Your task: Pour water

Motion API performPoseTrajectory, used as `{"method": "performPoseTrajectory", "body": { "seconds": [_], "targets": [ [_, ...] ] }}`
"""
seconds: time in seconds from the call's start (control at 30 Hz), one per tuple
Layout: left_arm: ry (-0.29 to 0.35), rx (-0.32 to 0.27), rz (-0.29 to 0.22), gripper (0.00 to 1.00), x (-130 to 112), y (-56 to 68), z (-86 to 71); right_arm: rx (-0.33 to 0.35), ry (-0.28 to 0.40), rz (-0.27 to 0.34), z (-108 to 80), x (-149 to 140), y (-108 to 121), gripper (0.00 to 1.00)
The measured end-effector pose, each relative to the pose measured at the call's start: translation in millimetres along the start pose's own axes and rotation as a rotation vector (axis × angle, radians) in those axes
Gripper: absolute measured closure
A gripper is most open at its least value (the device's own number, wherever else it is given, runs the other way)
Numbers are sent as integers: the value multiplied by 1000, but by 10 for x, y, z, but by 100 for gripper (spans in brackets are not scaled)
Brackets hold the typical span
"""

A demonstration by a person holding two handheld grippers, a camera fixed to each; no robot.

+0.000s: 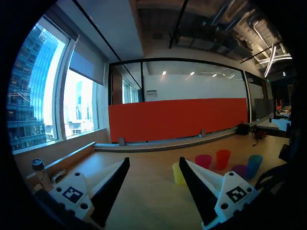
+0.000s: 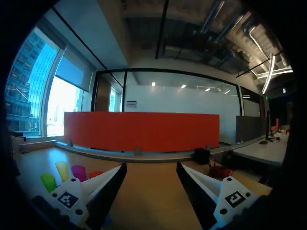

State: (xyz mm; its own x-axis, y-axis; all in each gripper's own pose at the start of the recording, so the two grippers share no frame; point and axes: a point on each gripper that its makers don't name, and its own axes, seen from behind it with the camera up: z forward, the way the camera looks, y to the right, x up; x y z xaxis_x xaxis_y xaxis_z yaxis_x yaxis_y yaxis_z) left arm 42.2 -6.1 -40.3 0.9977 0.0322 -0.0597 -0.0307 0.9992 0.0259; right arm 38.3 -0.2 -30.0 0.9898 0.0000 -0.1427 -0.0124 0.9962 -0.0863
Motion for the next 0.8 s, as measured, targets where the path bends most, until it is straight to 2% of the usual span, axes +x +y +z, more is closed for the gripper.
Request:
{"method": "performPoseTrajectory", "body": {
  "seconds": [0.3, 0.6, 0.8],
  "targets": [
    [13, 30, -4, 4, -130, -36, 105, -6, -18, 24, -33, -70, 31, 0],
    [25, 33, 12, 4, -240, 11, 176, -19, -17, 45, -62, 8, 106, 0],
    [26, 32, -6, 4, -325, 65, 202, -20, -23, 52, -95, -16, 114, 0]
  ]
}}
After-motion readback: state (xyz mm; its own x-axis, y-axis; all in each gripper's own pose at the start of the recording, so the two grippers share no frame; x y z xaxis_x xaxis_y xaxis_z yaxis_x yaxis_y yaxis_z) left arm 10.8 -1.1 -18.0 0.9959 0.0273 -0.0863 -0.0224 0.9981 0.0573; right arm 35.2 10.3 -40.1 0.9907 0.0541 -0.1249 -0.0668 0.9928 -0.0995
